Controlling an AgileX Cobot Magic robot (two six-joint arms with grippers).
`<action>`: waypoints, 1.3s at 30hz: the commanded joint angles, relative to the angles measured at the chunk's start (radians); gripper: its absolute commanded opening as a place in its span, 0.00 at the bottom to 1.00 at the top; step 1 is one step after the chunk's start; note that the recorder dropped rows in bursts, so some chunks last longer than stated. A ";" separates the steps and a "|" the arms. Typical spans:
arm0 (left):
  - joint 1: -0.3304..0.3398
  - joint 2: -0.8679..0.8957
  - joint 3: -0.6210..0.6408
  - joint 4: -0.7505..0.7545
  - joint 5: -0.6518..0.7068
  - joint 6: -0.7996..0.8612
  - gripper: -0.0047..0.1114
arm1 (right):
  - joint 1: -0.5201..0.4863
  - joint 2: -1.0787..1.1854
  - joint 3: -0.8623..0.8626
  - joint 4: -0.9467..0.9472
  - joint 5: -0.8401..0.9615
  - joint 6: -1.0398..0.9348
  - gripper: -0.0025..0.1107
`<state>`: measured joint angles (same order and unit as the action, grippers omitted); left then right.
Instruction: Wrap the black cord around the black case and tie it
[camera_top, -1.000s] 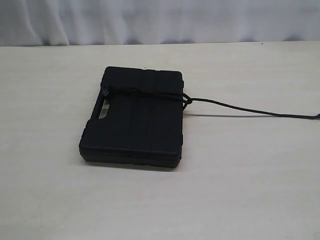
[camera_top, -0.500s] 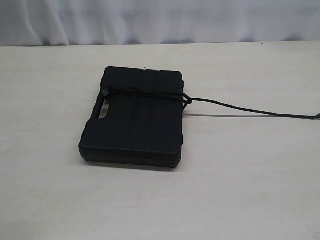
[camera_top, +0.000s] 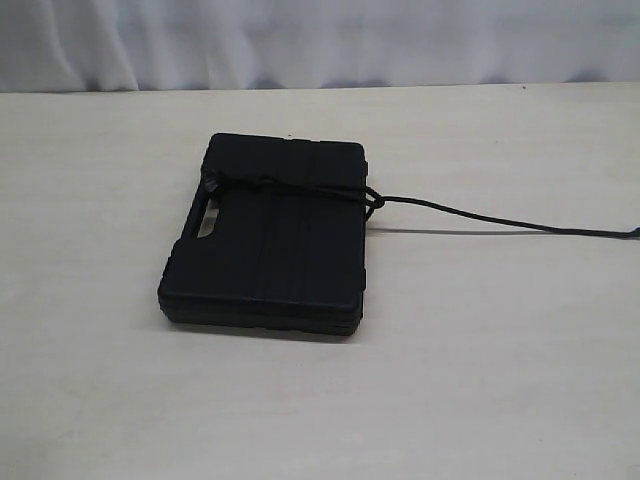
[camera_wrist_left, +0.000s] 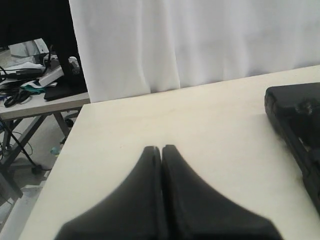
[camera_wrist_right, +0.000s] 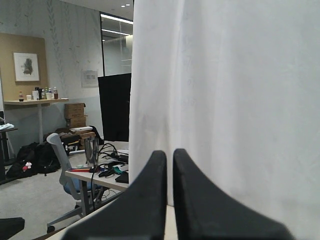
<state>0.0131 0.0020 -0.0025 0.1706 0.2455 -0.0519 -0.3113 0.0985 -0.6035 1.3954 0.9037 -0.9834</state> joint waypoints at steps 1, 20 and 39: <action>0.004 -0.002 0.002 0.004 0.019 0.003 0.04 | -0.001 -0.005 0.005 -0.005 0.010 0.004 0.06; 0.004 -0.002 0.002 0.004 0.071 0.003 0.04 | -0.001 -0.005 0.005 -0.005 0.010 0.004 0.06; 0.004 -0.002 0.002 0.004 0.077 0.003 0.04 | 0.217 -0.004 0.005 0.060 -0.186 -0.308 0.06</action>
<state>0.0131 0.0020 -0.0025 0.1743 0.3225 -0.0519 -0.1763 0.0985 -0.6035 1.4021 0.7917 -1.1237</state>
